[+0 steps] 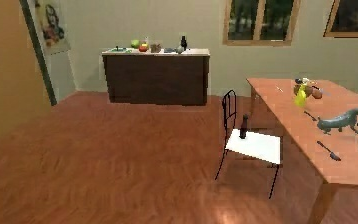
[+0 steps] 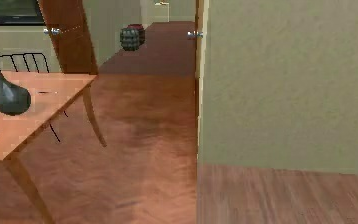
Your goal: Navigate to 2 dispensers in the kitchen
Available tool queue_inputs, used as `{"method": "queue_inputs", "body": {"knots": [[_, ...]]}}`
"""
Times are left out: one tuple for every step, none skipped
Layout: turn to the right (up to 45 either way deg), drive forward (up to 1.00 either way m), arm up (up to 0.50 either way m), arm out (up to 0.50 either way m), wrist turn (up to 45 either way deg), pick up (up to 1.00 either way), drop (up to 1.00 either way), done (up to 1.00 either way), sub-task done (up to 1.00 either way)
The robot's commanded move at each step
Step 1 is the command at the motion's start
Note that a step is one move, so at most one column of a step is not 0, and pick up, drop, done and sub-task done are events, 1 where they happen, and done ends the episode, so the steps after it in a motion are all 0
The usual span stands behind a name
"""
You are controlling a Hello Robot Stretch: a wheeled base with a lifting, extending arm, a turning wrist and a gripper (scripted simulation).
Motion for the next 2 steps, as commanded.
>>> {"method": "queue_inputs", "body": {"knots": [[0.0, 0.5, 0.0, 0.0, 0.0, 0.0, 0.0, 0.0, 0.0], [6.0, 0.0, 0.0, 0.0, 0.0, 0.0, 0.0, 0.0, 0.0]]}}
